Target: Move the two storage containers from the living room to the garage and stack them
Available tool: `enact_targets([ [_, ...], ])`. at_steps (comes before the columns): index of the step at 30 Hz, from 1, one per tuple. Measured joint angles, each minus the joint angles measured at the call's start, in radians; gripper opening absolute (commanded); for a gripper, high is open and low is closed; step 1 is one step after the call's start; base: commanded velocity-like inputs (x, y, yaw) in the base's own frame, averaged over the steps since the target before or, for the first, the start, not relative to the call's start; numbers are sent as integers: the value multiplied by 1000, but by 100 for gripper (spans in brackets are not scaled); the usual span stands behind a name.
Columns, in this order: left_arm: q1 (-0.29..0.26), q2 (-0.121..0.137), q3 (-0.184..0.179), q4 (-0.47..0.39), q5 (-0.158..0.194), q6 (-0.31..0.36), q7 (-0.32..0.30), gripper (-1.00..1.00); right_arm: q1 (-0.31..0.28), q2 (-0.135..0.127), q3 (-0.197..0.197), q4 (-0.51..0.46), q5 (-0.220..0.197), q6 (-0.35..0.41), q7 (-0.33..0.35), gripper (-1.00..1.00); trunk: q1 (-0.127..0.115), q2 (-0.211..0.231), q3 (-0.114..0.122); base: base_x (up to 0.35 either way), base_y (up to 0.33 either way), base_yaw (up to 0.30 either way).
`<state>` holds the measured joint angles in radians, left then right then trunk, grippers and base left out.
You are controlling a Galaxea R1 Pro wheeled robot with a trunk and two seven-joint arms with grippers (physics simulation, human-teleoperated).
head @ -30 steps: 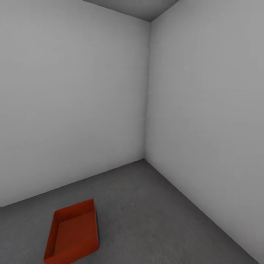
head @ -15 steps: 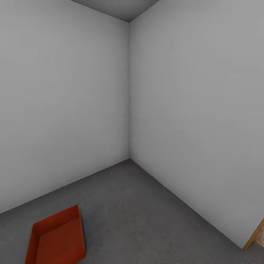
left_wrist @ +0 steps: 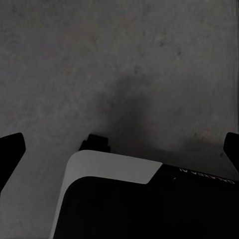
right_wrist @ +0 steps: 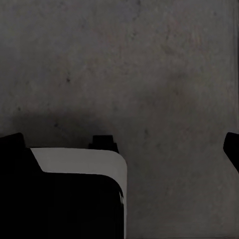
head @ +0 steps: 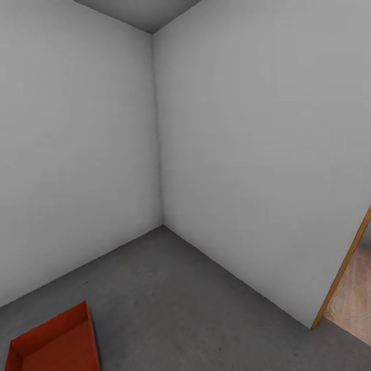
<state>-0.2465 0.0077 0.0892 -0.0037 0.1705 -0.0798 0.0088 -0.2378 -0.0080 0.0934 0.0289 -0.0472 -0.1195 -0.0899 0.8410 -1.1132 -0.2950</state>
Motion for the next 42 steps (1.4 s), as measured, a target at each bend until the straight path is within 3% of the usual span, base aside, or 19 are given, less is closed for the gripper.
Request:
enact_targets([
  [42, 0, 8, 5, -6, 14, 0, 0, 100, 0, 0, 0, 0, 0, 13, 2, 100, 0, 0, 12, 0, 0, -283],
])
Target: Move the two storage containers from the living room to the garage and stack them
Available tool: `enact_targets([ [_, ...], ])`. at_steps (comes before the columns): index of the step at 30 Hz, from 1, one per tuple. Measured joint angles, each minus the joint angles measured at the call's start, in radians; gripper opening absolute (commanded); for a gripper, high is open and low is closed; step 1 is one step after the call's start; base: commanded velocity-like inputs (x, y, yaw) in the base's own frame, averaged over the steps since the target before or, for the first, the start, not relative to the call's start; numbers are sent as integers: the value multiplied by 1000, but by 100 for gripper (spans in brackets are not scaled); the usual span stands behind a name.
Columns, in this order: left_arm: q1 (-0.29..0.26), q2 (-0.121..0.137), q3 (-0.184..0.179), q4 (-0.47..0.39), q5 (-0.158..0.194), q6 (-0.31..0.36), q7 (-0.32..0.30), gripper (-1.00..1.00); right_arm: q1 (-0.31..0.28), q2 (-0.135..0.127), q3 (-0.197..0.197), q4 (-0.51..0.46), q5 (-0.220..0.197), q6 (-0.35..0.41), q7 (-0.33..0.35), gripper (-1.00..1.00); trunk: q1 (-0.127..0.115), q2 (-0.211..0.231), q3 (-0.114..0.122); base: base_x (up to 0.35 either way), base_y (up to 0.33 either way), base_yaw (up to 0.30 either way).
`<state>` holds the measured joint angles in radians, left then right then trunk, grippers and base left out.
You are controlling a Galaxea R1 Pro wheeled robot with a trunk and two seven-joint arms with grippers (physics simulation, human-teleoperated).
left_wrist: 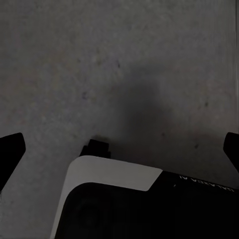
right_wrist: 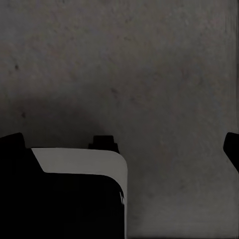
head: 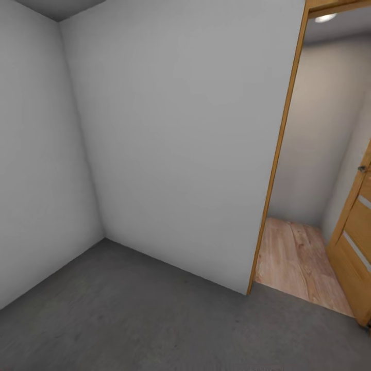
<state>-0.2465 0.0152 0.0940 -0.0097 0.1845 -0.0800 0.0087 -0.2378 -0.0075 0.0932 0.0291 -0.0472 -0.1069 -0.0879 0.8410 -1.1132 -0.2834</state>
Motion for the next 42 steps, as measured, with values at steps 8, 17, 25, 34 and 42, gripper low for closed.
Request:
enact_targets([
  [8, 0, 3, -1, -2, 0, 0, 0, 100, 0, 0, 0, 0, 0, -2, 0, 100, 0, 0, 0, 0, 0, -283],
  [17, 0, 3, -1, -2, 0, 0, 0, 100, 0, 0, 0, 0, 0, -8, 0, 100, 0, 0, 0, 0, 0, -283],
  [25, 0, 3, -2, -2, 0, 0, 0, 100, 0, -1, 0, 0, 0, -9, 0, 100, 0, 0, 0, 0, 0, -283],
  [34, 0, 3, -2, -2, 0, 0, 0, 100, 0, -1, 0, 0, 0, -10, 0, 100, 0, 0, 0, 0, 0, -283],
  [42, 0, 3, -3, -2, 0, 0, 0, 100, 0, 0, 0, 0, 0, -11, 0, 100, 0, 0, 0, 0, 0, -283],
])
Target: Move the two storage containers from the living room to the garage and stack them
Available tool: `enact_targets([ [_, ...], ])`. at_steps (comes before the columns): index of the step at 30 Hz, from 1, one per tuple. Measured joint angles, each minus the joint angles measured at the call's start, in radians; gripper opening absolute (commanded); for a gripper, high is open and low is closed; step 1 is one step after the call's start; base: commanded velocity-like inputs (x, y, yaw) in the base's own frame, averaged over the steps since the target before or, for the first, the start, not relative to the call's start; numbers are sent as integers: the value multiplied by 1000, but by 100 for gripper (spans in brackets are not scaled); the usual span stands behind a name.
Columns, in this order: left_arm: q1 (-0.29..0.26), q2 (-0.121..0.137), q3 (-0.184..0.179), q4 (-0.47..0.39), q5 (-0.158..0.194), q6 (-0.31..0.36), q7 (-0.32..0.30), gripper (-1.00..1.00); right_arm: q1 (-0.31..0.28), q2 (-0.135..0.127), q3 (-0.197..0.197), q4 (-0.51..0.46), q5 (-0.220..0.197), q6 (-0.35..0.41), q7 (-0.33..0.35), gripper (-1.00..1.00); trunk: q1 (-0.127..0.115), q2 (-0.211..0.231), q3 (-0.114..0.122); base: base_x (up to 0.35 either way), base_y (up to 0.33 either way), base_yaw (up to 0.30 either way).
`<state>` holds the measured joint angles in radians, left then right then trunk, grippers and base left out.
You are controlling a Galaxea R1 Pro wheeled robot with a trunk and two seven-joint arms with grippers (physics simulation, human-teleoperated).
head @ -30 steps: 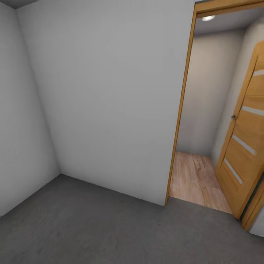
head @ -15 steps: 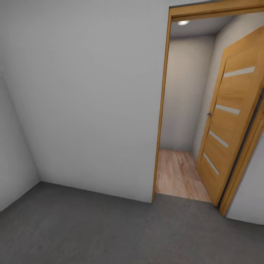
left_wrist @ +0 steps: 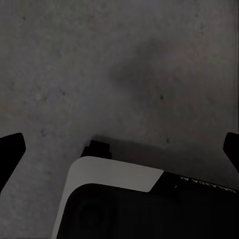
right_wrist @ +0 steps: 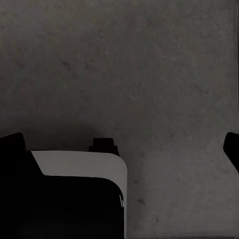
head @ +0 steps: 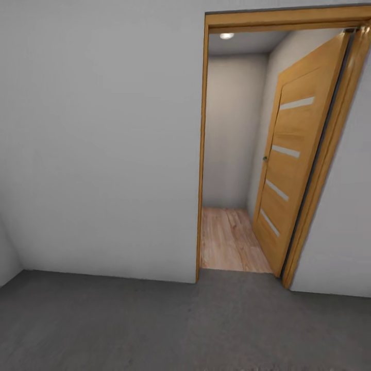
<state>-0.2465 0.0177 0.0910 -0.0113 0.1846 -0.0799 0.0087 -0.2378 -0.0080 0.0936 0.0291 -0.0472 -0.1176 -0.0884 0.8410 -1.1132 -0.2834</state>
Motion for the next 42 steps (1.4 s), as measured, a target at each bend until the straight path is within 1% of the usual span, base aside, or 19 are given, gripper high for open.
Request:
enact_targets([
  [20, 0, -1, -1, 0, -2, -1, 0, 100, 0, 0, 0, 0, 0, -2, 0, 100, 0, 0, 0, 0, 0, -283],
  [23, 0, -1, -2, 0, -13, 0, 0, 100, 0, 0, 0, 0, 0, -2, 0, 100, 0, 0, 0, 0, 0, -283],
  [26, 0, -1, -2, 0, -15, 0, 0, 100, 0, 0, 0, 0, 0, -2, 0, 100, 0, 0, 0, 0, 0, -283],
  [42, 0, -2, -3, 0, -16, 0, 0, 100, 0, 0, 0, 0, 0, -1, 0, 100, 0, 0, 0, 0, 0, -283],
])
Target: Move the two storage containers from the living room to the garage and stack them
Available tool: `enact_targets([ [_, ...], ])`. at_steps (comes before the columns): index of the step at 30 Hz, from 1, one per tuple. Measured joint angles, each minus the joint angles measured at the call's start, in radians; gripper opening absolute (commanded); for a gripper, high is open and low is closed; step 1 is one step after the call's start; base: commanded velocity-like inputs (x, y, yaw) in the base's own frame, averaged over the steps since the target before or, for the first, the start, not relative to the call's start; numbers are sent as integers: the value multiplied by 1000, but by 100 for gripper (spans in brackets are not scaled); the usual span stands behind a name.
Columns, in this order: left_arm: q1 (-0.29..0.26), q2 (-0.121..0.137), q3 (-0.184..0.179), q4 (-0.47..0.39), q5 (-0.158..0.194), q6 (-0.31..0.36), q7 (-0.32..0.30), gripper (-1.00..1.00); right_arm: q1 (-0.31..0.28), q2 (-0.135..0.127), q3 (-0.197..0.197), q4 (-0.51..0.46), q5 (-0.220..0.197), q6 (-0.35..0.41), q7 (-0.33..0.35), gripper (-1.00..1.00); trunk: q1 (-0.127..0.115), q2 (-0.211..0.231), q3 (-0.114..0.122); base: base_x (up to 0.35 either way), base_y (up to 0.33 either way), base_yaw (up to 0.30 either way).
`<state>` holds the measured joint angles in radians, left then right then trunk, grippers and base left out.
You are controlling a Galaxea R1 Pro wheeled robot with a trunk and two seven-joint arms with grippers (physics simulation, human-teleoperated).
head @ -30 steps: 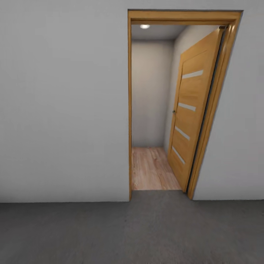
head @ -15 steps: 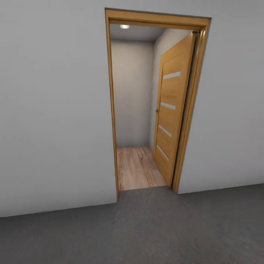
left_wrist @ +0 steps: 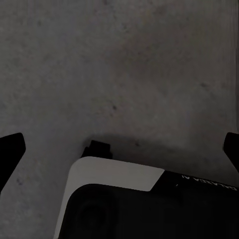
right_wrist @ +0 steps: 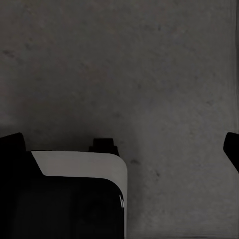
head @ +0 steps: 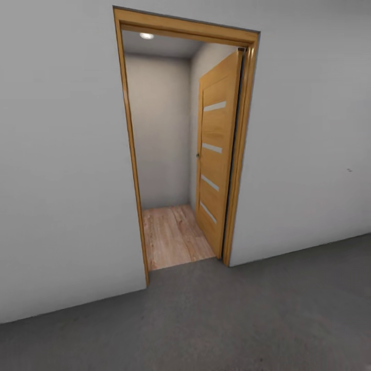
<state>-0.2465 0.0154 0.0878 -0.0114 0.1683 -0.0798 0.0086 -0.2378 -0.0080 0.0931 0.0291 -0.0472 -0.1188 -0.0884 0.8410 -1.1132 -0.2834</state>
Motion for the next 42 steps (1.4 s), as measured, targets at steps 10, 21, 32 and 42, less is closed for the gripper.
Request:
enact_targets([
  [10, 0, 1, -2, 0, 1, 11, -1, 100, 0, 0, 0, 0, 0, 1, 0, 100, 0, 0, 0, 74, -41, -266],
  [21, 0, 2, -9, 1, 1, 38, -2, 100, 0, -1, 2, 0, 8, 6, 0, 100, -1, 0, 0, 270, -131, -32],
  [32, 0, 3, -9, 1, 1, 48, -2, 100, 0, 0, 2, 0, 10, 5, 0, 100, -1, 0, 0, 298, -115, 0],
  [42, 0, 3, -9, 1, 1, 48, -2, 100, 0, 2, 2, 0, 9, 4, -1, 100, -1, 0, 0, 301, -103, 0],
])
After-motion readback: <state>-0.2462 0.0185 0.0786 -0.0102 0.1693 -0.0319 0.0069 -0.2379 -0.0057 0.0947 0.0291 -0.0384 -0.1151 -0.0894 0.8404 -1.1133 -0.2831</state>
